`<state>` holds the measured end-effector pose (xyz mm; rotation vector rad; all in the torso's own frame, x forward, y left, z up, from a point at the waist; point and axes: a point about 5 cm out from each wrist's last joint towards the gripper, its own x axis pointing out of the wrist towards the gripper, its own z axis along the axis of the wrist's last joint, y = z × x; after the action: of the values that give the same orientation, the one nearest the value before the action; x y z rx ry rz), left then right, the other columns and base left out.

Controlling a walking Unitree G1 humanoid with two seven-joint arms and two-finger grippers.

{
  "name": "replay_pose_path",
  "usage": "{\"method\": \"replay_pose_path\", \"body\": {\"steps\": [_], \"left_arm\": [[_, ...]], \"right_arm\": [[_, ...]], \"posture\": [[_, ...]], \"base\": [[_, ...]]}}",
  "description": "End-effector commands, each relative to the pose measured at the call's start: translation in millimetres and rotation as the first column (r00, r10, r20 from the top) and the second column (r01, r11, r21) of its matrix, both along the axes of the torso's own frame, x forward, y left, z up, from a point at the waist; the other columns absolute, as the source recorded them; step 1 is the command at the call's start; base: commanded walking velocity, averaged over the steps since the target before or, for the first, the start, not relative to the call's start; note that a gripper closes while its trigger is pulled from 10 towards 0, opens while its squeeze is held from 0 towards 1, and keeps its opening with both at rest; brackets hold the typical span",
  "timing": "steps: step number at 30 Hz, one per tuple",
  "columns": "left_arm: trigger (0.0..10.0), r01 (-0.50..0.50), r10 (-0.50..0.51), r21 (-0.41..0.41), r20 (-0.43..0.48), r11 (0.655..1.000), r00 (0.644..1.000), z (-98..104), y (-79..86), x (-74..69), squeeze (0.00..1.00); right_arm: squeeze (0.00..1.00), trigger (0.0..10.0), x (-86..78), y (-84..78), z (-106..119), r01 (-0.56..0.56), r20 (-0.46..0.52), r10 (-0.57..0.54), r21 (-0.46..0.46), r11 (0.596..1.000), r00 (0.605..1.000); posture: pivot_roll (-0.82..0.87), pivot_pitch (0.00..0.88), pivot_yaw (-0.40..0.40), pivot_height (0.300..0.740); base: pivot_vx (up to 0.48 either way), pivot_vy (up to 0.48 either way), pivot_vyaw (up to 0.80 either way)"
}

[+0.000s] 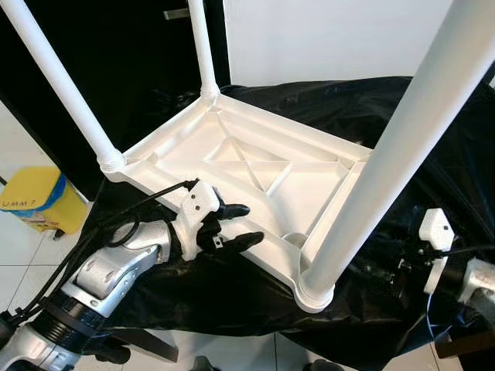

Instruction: Building children table

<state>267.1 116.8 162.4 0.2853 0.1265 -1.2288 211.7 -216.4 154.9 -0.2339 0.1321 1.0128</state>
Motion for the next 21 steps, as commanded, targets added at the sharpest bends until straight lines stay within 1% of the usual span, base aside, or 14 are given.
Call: {"method": "replay_pose_path", "body": {"steps": [1, 3, 5, 6, 7, 8, 10, 12, 14, 15, 17, 18, 20, 21], "left_arm": [[10.0, 0.045, -0.044, 0.047, -0.02, 0.998, 0.999, -8.0, 2.6, -4.4, 0.0], [10.0, 0.066, -0.064, 0.129, -0.019, 0.989, 0.998, -18.1, 7.4, -6.4, 0.0], [10.0, 0.066, -0.064, 0.129, -0.019, 0.989, 0.998, -18.1, 7.4, -6.4, 0.0], [10.0, 0.07, -0.068, 0.172, -0.018, 0.983, 0.997, -23.5, 9.7, -5.4, 0.0], [10.0, 0.07, -0.068, 0.172, -0.018, 0.983, 0.997, -23.5, 9.7, -5.4, 0.0], [10.0, 0.084, -0.083, 0.201, -0.014, 0.976, 0.996, -27.0, 11.2, -3.3, 0.0], [10.0, 0.092, -0.093, 0.223, -0.006, 0.97, 0.996, -30.0, 10.2, 2.3, 0.0], [10.0, 0.092, -0.095, 0.225, 0.0, 0.97, 0.996, -30.0, 9.1, 4.2, 0.0], [10.0, 0.084, -0.088, 0.227, 0.009, 0.97, 0.996, -29.5, 7.2, 6.9, 0.0], [10.0, 0.084, -0.088, 0.227, 0.009, 0.97, 0.996, -29.5, 7.2, 6.9, 0.0], [10.0, 0.074, -0.08, 0.231, 0.015, 0.97, 0.997, -29.7, 6.8, 8.0, 0.0], [10.0, 0.074, -0.08, 0.231, 0.015, 0.97, 0.997, -29.7, 6.8, 8.0, 0.0], [10.0, 0.068, -0.073, 0.227, 0.012, 0.972, 0.997, -30.1, 7.1, 6.4, 0.0], [10.0, 0.068, -0.073, 0.227, 0.012, 0.972, 0.997, -30.1, 7.1, 6.4, 0.0]], "right_arm": [[0.0, 10.0, -6.2, 5.4, -0.8, -0.059, -0.034, 0.059, 0.001, 0.998, 0.998], [0.0, 10.0, -24.3, 7.7, 0.6, -0.175, -0.124, 0.171, -0.022, 0.984, 0.977], [0.0, 10.0, -24.3, 7.7, 0.6, -0.175, -0.124, 0.171, -0.022, 0.984, 0.977], [0.0, 10.0, -31.6, 9.1, 3.0, -0.234, -0.16, 0.227, -0.026, 0.972, 0.961], [0.0, 10.0, -31.6, 9.1, 3.0, -0.234, -0.16, 0.227, -0.026, 0.972, 0.961], [0.0, 10.0, -35.1, 11.6, 5.8, -0.272, -0.175, 0.264, -0.023, 0.962, 0.948], [0.0, 10.0, -32.5, 22.8, 9.8, -0.308, -0.15, 0.304, -0.001, 0.952, 0.941], [0.0, 10.0, -29.5, 28.5, 10.6, -0.309, -0.129, 0.308, 0.01, 0.951, 0.943], [0.0, 10.0, -23.1, 40.4, 10.0, -0.286, -0.096, 0.29, 0.05, 0.957, 0.952], [0.0, 10.0, -23.1, 40.4, 10.0, -0.286, -0.096, 0.29, 0.05, 0.957, 0.952], [0.0, 10.0, -18.2, 60.3, 6.7, -0.248, -0.048, 0.255, 0.119, 0.961, 0.966], [0.0, 10.0, -18.2, 60.3, 6.7, -0.248, -0.048, 0.255, 0.119, 0.961, 0.966], [0.0, 10.0, -13.8, 80.6, 3.9, -0.201, -0.015, 0.208, 0.19, 0.961, 0.978], [0.0, 10.0, -13.8, 80.6, 3.9, -0.201, -0.015, 0.208, 0.19, 0.961, 0.978]], "posture": [[-0.15, 0.072, 0.044, 0.74], [-0.15, 0.068, 0.048, 0.74], [-0.15, 0.068, 0.048, 0.74], [-0.16, 0.064, 0.05, 0.74], [-0.16, 0.064, 0.05, 0.74], [-0.16, 0.063, 0.049, 0.74], [-0.16, 0.057, 0.046, 0.74], [-0.16, 0.057, 0.045, 0.74], [-0.15, 0.054, 0.04, 0.74], [-0.15, 0.054, 0.04, 0.74], [-0.13, 0.049, 0.018, 0.74], [-0.13, 0.049, 0.018, 0.74], [-0.12, 0.05, 0.011, 0.74], [-0.12, 0.05, 0.011, 0.74]], "base": [[0.0, 0.0, 0.0], [0.0, 0.0, 0.0], [0.0, 0.0, 0.0], [0.0, 0.0, 0.0], [0.0, 0.0, 0.0], [0.0, 0.0, 0.0], [0.0, 0.0, 0.0], [0.0, 0.0, 0.0], [0.0, 0.0, 0.0], [0.0, 0.0, 0.0], [0.0, 0.0, 0.0], [0.0, 0.0, 0.0], [0.0, 0.0, 0.0], [0.0, 0.0, 0.0]]}}
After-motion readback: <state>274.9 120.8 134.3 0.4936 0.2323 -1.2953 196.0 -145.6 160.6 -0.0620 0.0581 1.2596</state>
